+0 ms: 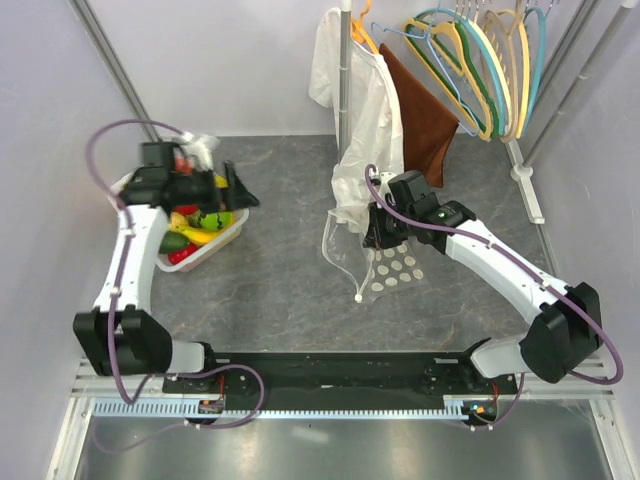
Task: Place the food in the zip-top bag and seal the zipper
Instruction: Open the zipper of the food storage bag, then pick up the fake fruit from the bin.
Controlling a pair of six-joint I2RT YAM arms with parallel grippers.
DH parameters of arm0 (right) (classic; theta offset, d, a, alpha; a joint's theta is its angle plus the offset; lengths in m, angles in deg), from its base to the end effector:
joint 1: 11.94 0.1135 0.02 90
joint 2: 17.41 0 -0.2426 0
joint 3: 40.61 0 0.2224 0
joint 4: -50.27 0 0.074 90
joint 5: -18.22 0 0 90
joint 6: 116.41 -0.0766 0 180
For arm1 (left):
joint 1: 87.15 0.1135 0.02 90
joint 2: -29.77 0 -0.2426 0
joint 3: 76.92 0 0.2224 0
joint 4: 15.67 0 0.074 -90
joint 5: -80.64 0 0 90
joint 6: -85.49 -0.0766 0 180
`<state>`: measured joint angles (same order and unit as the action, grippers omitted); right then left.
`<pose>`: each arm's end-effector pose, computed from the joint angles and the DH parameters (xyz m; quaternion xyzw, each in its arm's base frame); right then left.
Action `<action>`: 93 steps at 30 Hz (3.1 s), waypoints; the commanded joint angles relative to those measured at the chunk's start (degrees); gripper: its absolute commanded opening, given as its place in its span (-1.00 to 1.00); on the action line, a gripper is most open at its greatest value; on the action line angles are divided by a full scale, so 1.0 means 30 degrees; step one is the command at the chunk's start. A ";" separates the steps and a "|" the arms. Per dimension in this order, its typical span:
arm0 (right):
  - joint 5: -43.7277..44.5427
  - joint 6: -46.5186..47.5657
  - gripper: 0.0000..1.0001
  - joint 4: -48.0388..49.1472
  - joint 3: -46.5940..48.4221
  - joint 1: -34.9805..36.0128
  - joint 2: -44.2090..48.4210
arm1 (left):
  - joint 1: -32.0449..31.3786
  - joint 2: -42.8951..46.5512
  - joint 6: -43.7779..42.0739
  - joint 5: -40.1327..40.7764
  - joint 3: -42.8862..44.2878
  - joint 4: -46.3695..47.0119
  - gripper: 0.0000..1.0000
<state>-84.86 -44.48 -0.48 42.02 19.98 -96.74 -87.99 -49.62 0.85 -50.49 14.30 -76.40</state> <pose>0.2434 0.1721 0.2552 -0.1526 0.9140 0.2485 0.2819 0.2788 -0.0545 0.2983 0.0886 0.8809 -0.3462 0.3104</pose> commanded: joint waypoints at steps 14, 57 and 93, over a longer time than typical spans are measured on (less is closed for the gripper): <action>-0.0385 -0.0130 -1.00 0.1472 0.0613 0.0053 -0.0246 | 0.7431 -0.3610 -0.7738 -0.0564 0.8020 -0.2231 0.89; -0.2026 0.0308 -1.00 0.1151 0.0964 0.0024 -0.1096 | 0.3796 -1.1943 -3.8204 0.2253 1.1842 -0.8326 0.71; -0.1909 0.0514 -1.00 0.1062 0.0701 0.0052 -0.0979 | 0.4704 -1.0098 -3.5283 -0.0113 1.4671 -0.7414 -0.35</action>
<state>-90.54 -43.15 1.84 42.48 19.98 -101.09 -75.36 -84.55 -113.74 -43.08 48.79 -98.96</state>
